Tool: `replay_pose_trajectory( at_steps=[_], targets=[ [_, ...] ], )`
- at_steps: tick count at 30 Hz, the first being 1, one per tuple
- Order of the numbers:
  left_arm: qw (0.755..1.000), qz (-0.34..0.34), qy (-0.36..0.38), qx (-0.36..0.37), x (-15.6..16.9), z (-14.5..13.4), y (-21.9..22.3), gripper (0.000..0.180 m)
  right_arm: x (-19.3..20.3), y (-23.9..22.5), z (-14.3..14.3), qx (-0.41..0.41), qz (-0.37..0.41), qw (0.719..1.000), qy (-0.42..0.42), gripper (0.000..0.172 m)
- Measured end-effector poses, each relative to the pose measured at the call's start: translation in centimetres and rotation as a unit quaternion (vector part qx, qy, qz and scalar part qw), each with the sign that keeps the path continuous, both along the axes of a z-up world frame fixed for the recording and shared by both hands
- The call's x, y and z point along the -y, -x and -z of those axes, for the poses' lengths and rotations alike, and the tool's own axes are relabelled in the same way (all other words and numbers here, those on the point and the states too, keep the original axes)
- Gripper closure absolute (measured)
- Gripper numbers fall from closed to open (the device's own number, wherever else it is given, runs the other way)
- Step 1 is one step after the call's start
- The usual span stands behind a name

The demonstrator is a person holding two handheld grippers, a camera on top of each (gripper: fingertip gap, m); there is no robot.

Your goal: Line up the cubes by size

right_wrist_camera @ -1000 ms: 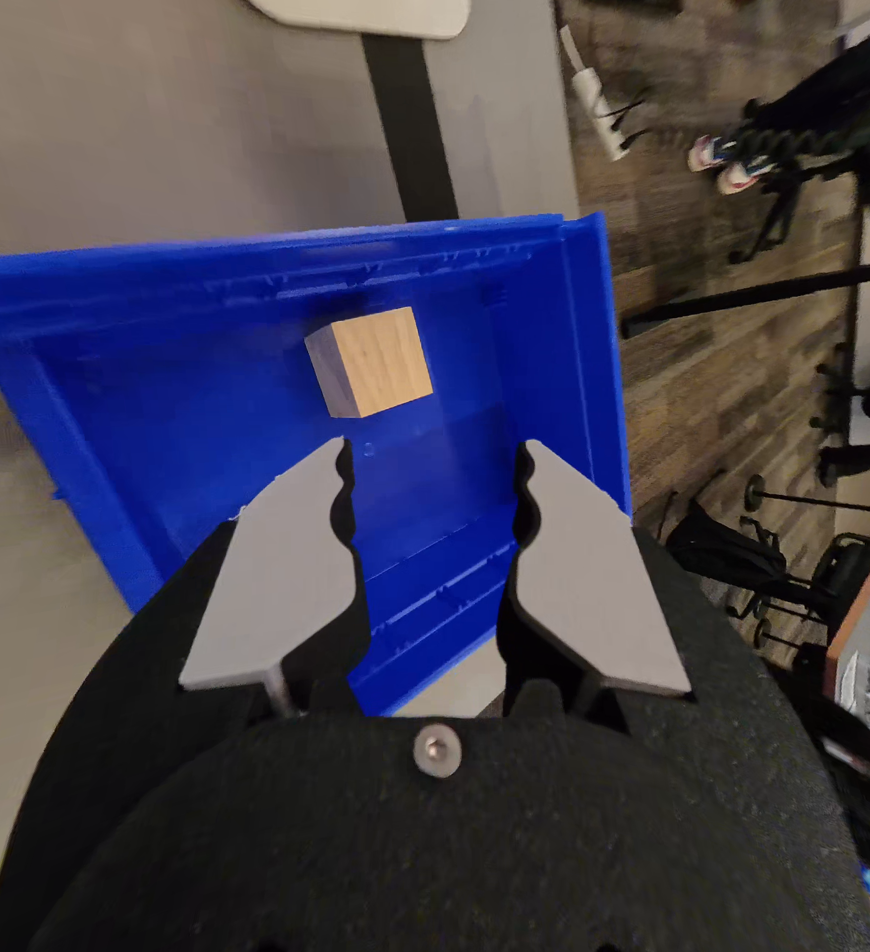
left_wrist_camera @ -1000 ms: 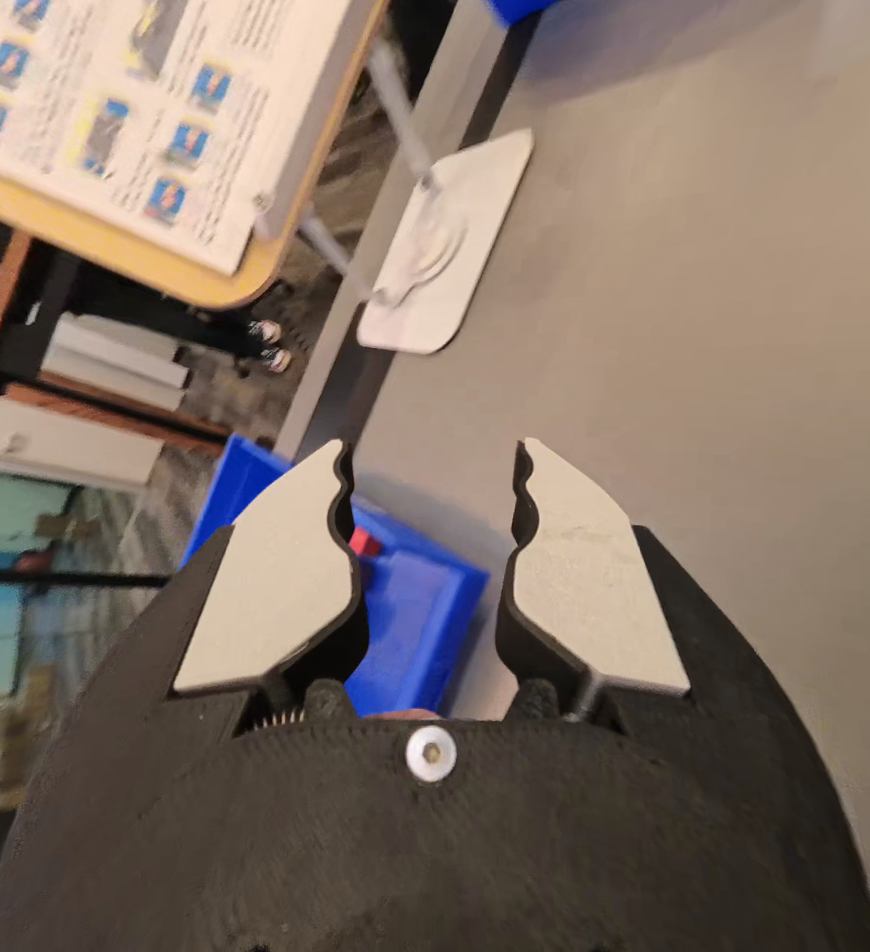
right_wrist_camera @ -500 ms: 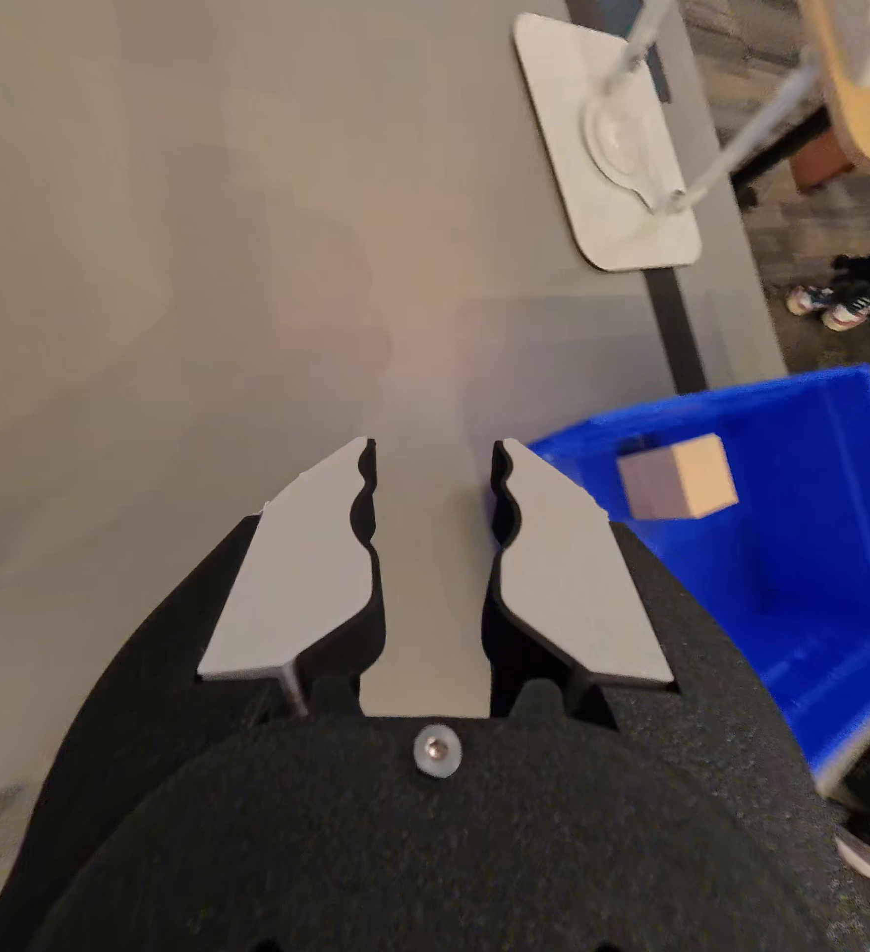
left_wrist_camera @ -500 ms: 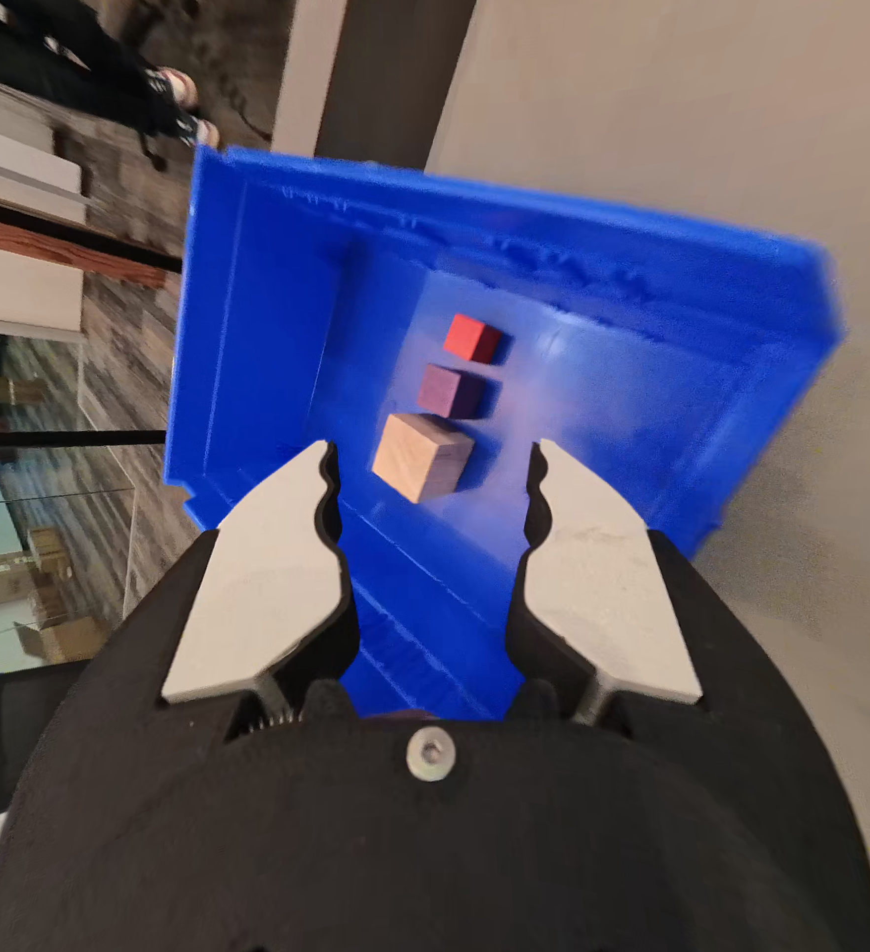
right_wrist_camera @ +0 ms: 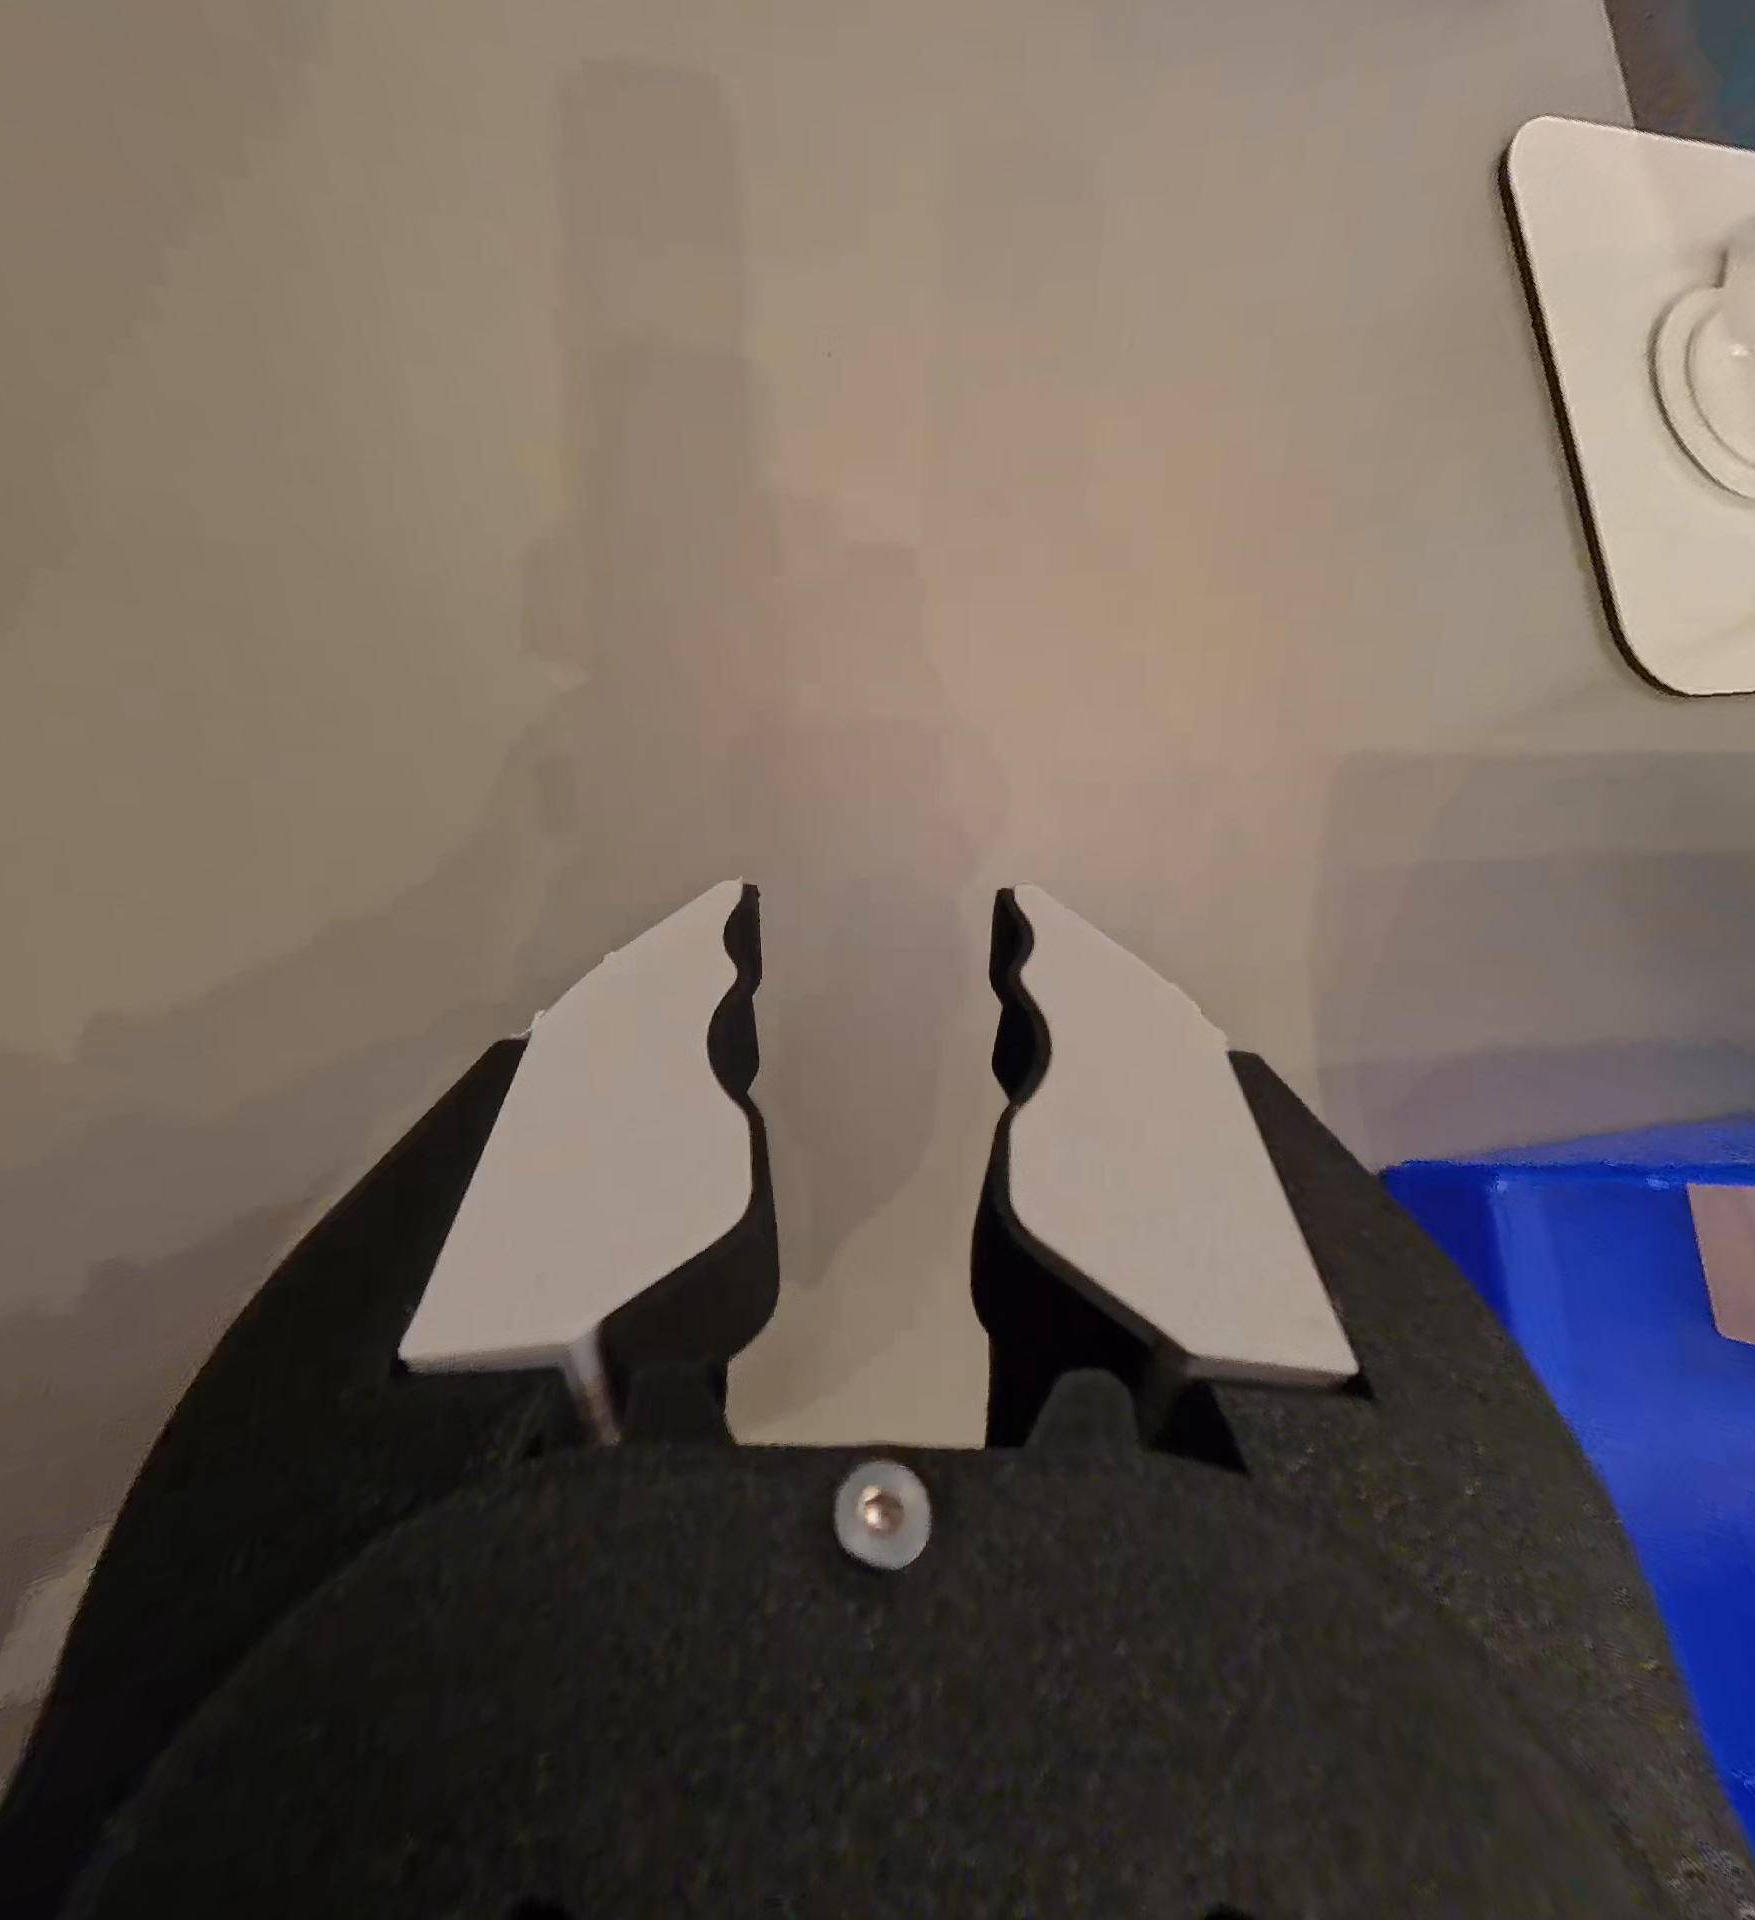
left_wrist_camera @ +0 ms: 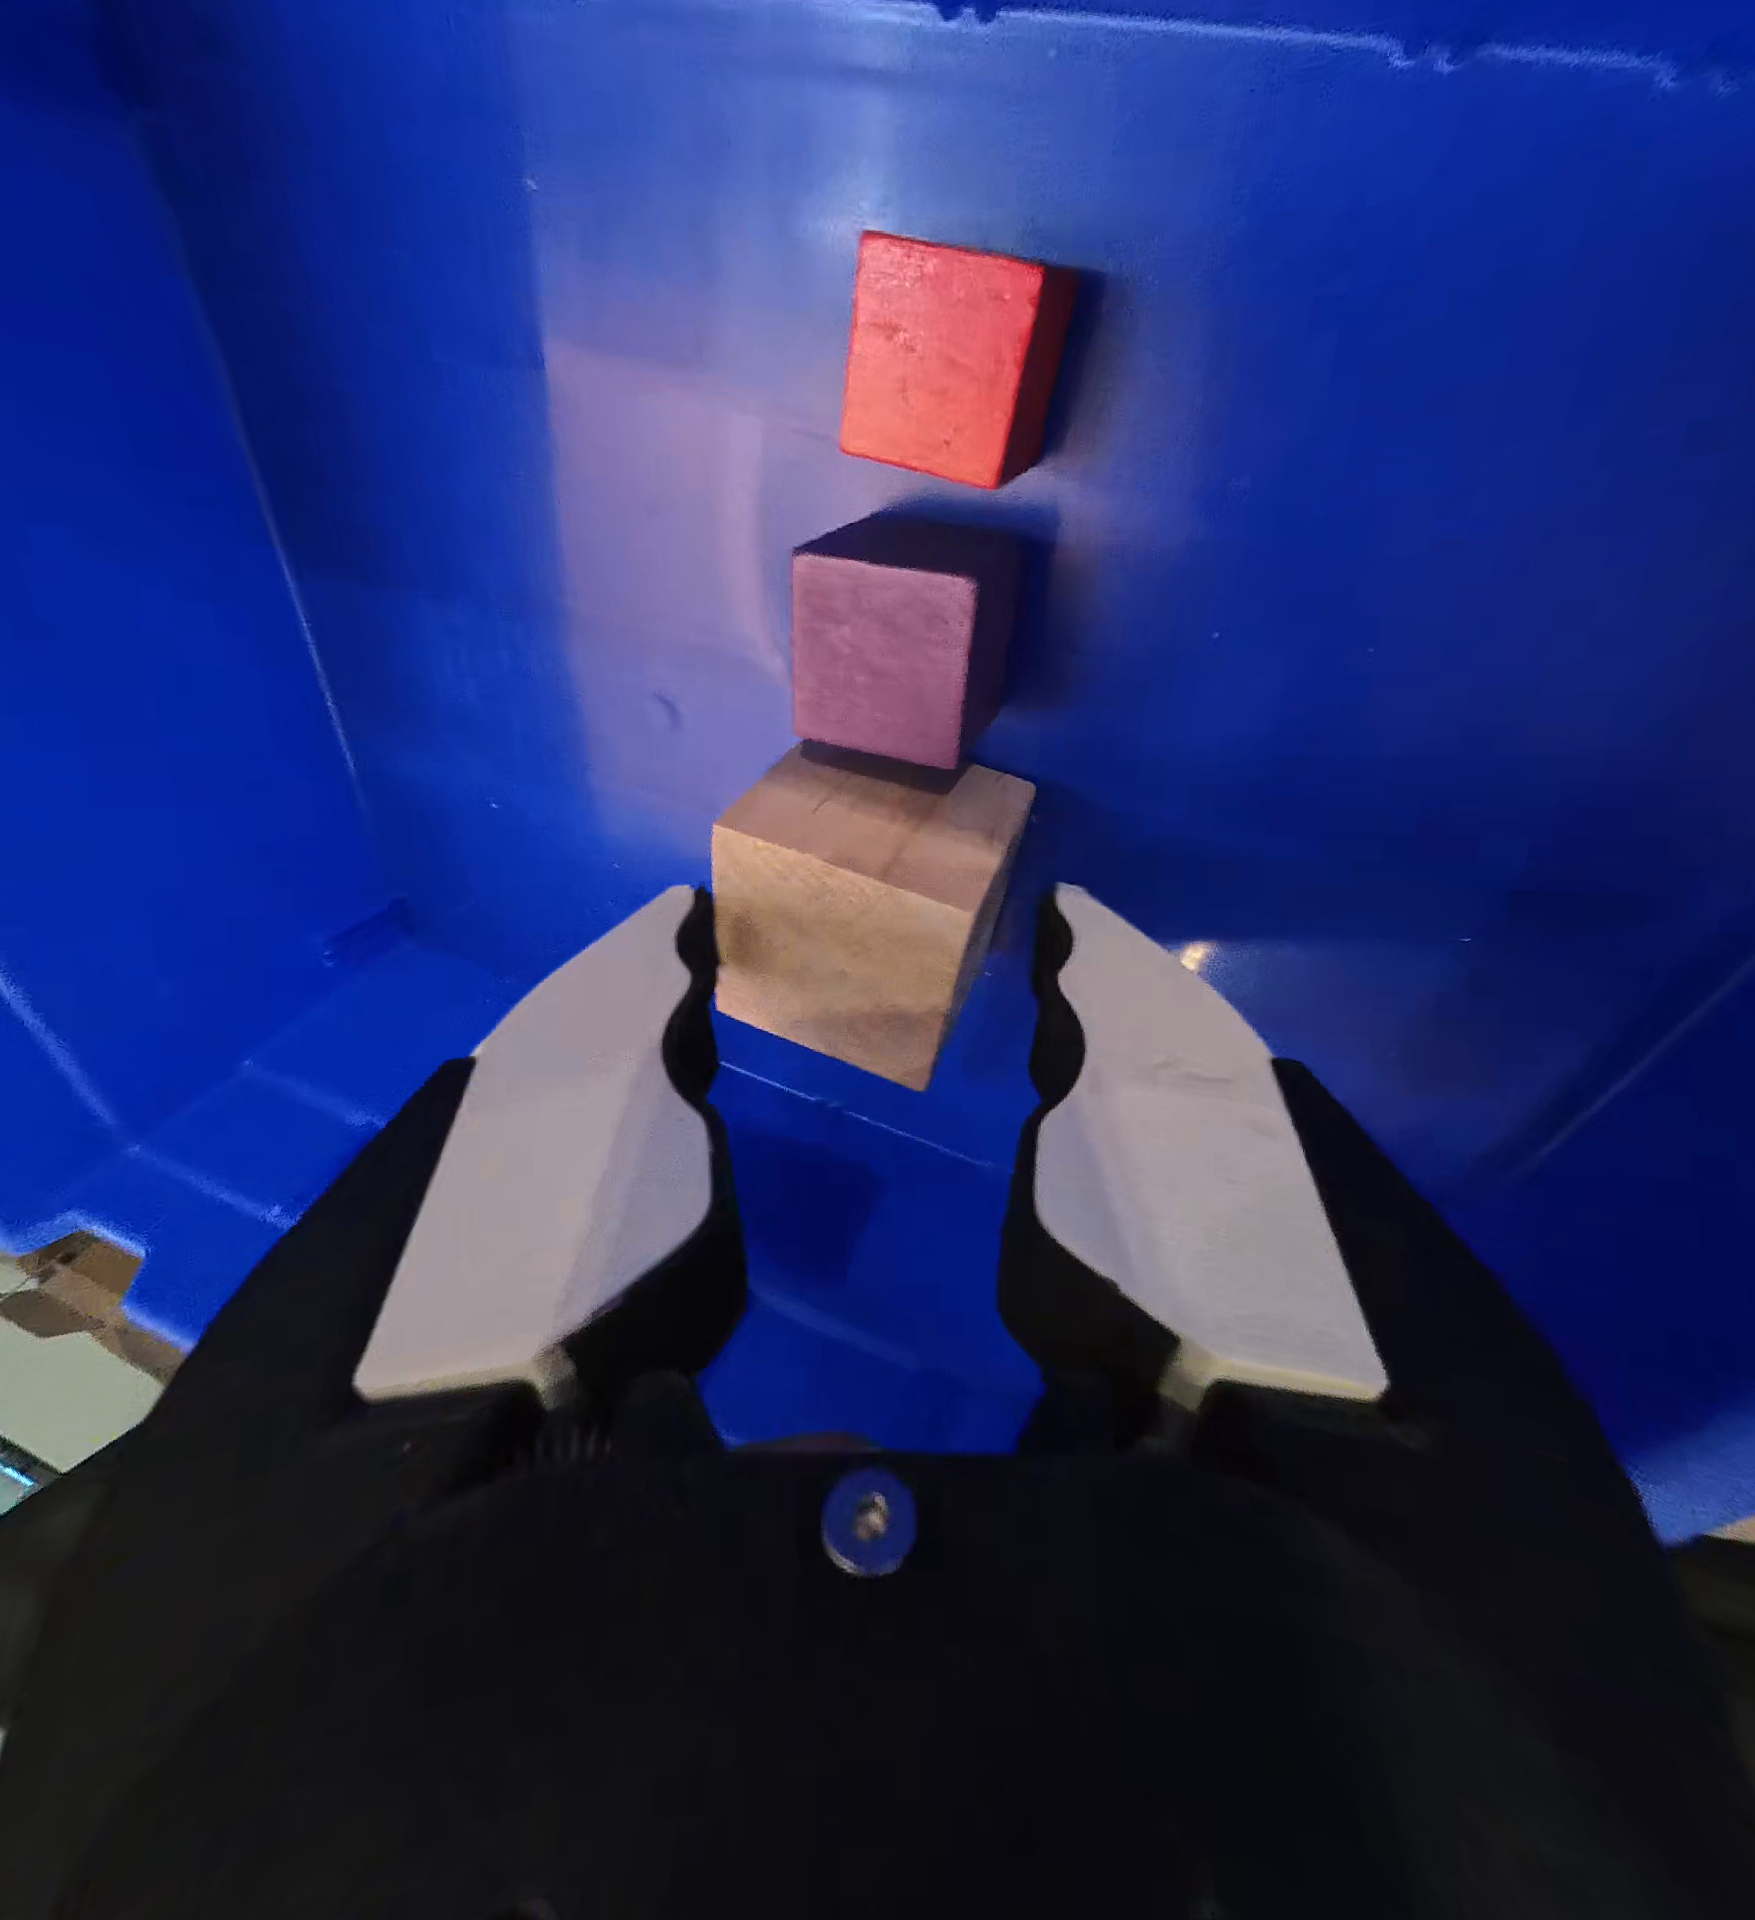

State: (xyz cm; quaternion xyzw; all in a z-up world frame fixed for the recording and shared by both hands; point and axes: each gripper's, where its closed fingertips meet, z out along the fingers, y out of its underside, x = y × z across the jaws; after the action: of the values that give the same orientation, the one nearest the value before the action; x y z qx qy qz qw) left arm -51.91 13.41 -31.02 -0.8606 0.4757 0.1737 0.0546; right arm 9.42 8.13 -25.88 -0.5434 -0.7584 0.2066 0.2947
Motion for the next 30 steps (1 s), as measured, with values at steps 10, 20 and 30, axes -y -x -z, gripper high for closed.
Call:
replay_pose_trajectory(
  at_steps=[10,20,30],
  targets=[
    [0.995,-0.029,-0.094,0.027,-0.5,-3.6,0.0,0.132,0.9,2.1,0.1,-0.026,-0.010,0.999,0.020,0.127],
    [0.915,0.088,-0.364,0.150,2.1,-16.6,-15.7,0.132,2.3,11.4,-6.3,-0.196,-0.002,0.964,0.178,0.115],
    [0.824,0.220,-0.458,0.251,5.8,-19.0,-34.0,0.132,1.5,18.5,-11.2,-0.297,-0.006,0.873,0.387,0.102]
  ],
)
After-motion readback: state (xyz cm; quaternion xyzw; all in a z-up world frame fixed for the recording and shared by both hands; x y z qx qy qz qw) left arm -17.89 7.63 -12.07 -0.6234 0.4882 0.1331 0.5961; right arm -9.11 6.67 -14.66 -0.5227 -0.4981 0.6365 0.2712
